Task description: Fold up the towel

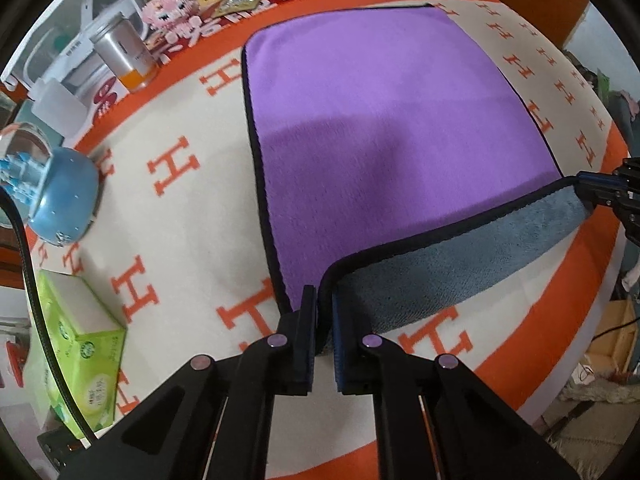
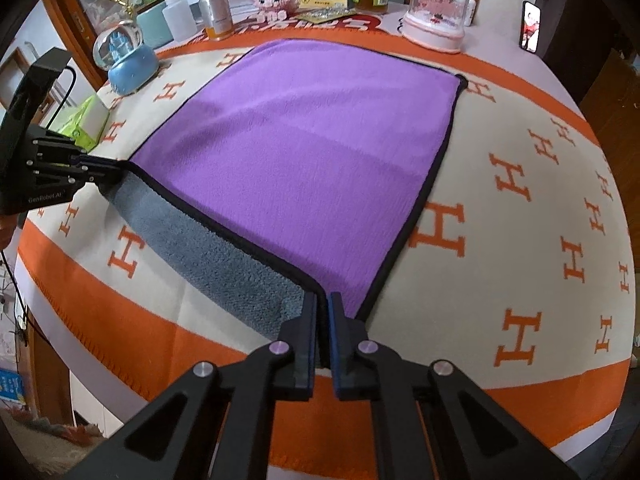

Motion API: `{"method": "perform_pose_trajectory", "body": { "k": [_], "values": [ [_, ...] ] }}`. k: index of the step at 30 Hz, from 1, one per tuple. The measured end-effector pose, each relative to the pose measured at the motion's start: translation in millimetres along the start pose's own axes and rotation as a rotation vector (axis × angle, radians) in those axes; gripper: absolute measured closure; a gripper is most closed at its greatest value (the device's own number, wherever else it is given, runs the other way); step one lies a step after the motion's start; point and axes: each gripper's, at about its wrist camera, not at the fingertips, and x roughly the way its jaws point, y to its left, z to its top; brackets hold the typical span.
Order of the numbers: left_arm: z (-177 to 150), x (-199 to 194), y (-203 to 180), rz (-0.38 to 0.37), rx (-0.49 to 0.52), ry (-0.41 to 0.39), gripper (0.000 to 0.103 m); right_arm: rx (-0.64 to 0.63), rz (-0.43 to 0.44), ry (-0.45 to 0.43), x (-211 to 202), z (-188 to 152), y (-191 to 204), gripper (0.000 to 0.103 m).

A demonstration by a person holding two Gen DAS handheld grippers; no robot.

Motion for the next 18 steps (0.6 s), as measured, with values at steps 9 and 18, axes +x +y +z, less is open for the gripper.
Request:
{"method": "perform_pose_trajectory", "body": {
  "k": [9,18],
  "values": [
    [56.5,-14.9,9.7,0.102,-0.047,-0.117,0.098,0.045,-0.074,-0.086,-6.9,51.2,-23.3,0.098],
    [150.4,10.0,33.8,0.169,-0.136,-0.163,0.098,0.125,-0.173,-0.143,13.4,130.7,-60.9,0.098]
  ]
}}
